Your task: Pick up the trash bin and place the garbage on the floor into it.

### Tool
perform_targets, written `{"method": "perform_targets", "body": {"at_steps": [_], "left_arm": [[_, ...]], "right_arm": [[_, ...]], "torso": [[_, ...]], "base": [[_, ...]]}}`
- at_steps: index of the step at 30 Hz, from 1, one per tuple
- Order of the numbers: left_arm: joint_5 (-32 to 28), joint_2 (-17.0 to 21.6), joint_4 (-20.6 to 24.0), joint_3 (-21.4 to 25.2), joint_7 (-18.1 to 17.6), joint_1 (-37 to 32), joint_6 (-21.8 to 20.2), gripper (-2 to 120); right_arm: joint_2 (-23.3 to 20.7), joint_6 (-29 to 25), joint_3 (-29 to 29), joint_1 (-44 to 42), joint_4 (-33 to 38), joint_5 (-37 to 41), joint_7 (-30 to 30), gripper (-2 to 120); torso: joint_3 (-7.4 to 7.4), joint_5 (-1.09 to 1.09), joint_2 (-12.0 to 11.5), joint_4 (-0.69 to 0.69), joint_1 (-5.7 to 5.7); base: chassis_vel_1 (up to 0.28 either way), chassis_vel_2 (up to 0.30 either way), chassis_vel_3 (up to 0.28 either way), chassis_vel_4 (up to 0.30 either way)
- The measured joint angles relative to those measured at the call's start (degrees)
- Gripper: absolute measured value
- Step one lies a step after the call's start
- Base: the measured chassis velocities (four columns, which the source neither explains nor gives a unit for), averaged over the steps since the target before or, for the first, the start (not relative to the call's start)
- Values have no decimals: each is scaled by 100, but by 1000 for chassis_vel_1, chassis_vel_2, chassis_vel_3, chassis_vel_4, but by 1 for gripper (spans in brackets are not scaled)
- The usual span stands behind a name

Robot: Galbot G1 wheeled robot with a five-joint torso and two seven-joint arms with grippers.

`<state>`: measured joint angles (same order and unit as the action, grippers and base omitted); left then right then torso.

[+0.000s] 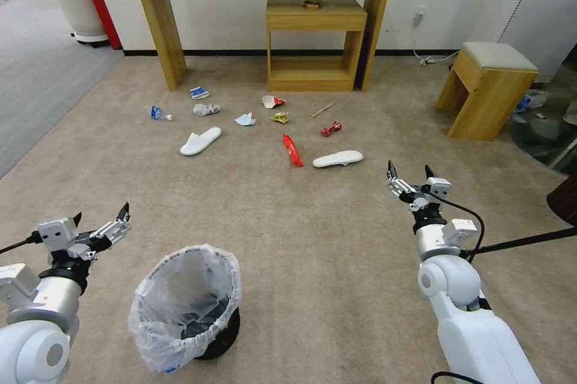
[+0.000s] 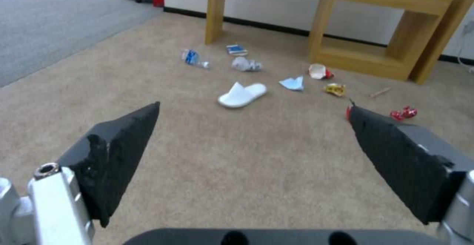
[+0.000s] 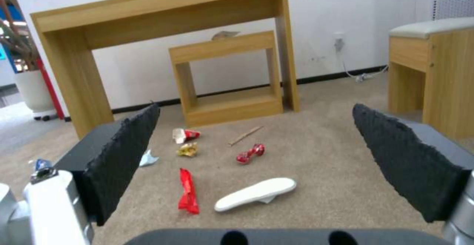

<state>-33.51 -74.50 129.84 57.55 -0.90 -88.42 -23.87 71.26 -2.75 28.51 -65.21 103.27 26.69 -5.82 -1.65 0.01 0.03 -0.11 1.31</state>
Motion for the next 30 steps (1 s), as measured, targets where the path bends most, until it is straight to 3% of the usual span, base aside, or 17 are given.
{"method": "perform_targets", "body": {"at_steps": [30], "left_arm": [[81,-113,68,2,53,0,130,100]], "right_arm": [[-61,-40,-22,31,-23,-1,0,100]], "torso": [[0,0,0,0,0]], "base": [[0,0,0,0]]}}
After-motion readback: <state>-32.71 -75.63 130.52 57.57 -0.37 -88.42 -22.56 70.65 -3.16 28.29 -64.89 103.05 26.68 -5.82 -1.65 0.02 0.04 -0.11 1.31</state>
